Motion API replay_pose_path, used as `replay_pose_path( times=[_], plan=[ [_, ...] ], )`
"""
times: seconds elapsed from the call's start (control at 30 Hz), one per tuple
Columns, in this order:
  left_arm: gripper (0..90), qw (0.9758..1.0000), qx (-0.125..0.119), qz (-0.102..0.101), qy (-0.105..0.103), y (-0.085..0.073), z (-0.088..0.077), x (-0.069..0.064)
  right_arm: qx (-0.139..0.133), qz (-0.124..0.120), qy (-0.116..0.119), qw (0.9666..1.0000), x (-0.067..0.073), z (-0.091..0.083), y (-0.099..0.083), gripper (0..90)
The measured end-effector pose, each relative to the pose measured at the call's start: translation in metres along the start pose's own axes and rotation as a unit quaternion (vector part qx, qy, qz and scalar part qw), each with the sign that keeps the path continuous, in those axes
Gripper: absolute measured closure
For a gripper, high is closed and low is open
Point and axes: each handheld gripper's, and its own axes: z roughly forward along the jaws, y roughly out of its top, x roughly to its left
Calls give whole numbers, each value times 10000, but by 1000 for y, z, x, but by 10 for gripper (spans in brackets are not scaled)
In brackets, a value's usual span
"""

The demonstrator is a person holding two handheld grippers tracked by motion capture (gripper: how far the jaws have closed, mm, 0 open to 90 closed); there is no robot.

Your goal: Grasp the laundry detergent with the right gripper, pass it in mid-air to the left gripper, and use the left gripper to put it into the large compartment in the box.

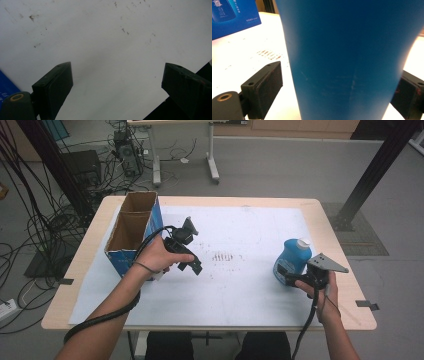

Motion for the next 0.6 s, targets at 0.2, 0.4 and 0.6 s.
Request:
replay_pose_path(
  times=[0.2,0.4,0.6],
  plan=[
    [105,10000,21,-2,4,-1,1,0,-12,-4,-19,10000,0,0,1,86],
    [105,10000,12,-15,10,-1,0,1,-39,28,-5,10000,1,0,-1,63],
    [105,10000,10,-3,6,-1,0,0,20,69,-88,9999,1,0,-2,88]
  ],
)
